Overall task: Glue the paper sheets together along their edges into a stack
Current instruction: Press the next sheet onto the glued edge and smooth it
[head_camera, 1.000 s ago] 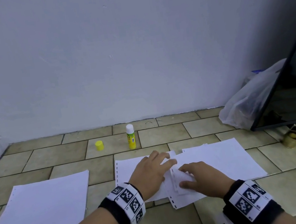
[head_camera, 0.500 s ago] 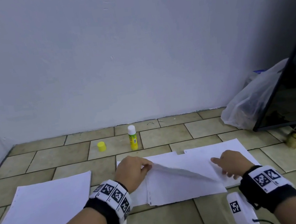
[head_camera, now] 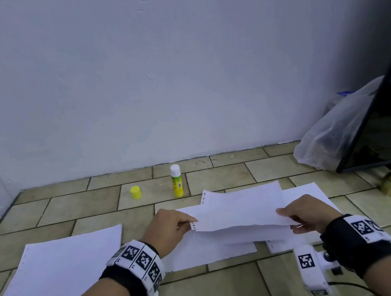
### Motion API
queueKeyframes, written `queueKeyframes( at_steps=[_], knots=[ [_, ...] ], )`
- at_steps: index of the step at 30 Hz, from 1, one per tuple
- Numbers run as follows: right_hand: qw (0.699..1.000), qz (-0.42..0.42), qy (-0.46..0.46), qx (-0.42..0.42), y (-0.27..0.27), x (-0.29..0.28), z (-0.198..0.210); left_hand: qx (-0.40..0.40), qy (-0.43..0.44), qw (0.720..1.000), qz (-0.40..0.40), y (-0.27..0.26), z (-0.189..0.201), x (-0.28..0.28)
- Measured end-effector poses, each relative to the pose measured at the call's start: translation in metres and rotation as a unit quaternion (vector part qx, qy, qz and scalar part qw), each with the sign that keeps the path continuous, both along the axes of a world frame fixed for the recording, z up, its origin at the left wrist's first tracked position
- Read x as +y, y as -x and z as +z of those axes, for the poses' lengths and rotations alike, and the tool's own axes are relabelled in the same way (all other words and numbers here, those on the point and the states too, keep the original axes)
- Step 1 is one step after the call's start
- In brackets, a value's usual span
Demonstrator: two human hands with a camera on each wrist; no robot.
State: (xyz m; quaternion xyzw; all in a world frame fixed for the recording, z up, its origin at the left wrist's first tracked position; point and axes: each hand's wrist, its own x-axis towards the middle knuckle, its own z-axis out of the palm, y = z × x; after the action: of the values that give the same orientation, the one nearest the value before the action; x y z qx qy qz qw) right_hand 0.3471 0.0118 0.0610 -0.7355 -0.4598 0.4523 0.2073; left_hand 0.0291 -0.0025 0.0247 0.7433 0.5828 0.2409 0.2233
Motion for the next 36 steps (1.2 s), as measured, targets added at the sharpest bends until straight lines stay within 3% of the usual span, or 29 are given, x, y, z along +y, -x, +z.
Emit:
queueKeyframes(
  at_steps=[4, 7, 11, 15, 25, 28, 31, 34, 36],
  knots=[
    [0.996, -0.056, -0.026, 0.06, -0.007, 0.0, -0.003, 0.038, -0.012, 0.999, -0.01, 0.014, 0.002, -0.001],
    [0.995, -0.072, -0.047, 0.043, -0.021, 0.003, -0.005, 0.051, -0.017, 0.998, -0.013, 0.028, 0.003, -0.003],
    [0.988, 0.026, -0.018, -0.152, -0.047, 0.015, -0.005, 0.069, -0.006, 0.997, -0.028, 0.041, 0.0, -0.005],
    [0.927, 0.097, 0.01, -0.361, -0.071, 0.025, -0.003, 0.094, 0.011, 0.995, -0.027, 0.047, -0.007, -0.005],
    [0.865, 0.076, 0.04, -0.495, -0.102, 0.039, -0.002, 0.094, 0.026, 0.995, 0.01, 0.054, -0.008, -0.008],
    [0.855, 0.046, 0.037, -0.514, -0.09, 0.041, -0.003, 0.076, 0.02, 0.997, 0.02, 0.055, -0.009, -0.011],
    [0.853, 0.03, -0.035, -0.519, -0.053, 0.034, 0.014, 0.052, 0.015, 0.998, 0.023, 0.054, -0.01, -0.013],
    [0.831, 0.098, -0.109, -0.537, 0.003, 0.018, 0.031, 0.062, 0.019, 0.998, 0.022, 0.05, -0.01, -0.016],
    [0.842, 0.183, -0.141, -0.487, 0.043, 0.005, 0.027, 0.052, 0.018, 0.998, 0.025, 0.048, -0.01, -0.018]
  ],
)
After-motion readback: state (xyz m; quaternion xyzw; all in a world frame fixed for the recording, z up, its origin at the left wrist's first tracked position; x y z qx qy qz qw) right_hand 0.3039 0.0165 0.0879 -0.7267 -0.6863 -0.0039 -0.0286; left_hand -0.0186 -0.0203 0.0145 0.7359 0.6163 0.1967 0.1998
